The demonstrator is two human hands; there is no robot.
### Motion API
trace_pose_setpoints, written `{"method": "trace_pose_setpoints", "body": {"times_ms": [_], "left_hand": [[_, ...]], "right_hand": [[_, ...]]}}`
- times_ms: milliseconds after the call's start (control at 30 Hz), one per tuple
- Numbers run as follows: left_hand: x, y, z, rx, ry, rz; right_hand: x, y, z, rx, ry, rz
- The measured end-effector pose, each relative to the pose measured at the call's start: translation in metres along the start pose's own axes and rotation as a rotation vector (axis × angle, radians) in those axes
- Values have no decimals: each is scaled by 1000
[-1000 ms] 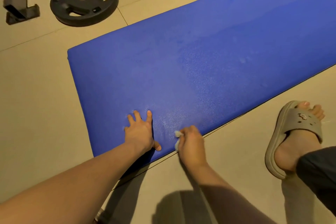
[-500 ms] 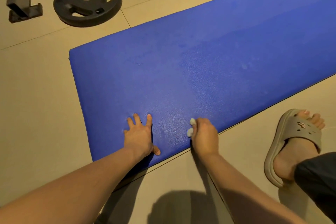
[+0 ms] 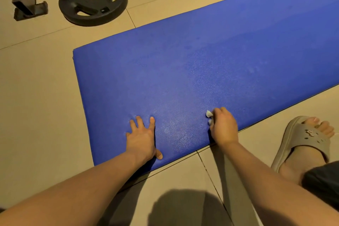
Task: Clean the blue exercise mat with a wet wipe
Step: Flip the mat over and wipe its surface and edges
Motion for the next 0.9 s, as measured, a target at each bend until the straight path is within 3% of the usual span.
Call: {"method": "trace_pose_setpoints", "body": {"times_ms": [133,267,367,567,700,833,900], "left_hand": [[1,0,-1,0,3,-1],[2,0,-2,-3,-7,-10],[2,0,-2,-2,-10,-16],[3,-1,-3,1,-30,-1],[2,2,-3,-4,-58,-4],[-3,2,-2,-8,-103,-31],[-9,3,-1,-2,-119,-54]], "right_hand": [[19,-39,27,1,6,-83],[49,-96,69,-238,-110,-135],[44,-97,62,-419,-235,-69],[1,-20,-10,-127,-86,92],[1,-29,-7,-28,23,78],[26,-85,30,-207,-61,19],[35,-107,47,-337,-206,56]]}}
Point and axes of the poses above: each hand's wrist, its own z-axis away from the middle knuckle, its own x-axis out of the palm, y = z × x, the point moved 5 cm from there along -z, towards the middle knuckle, and after that the axes turned 1 degree about -z, right-handed, at the moved point
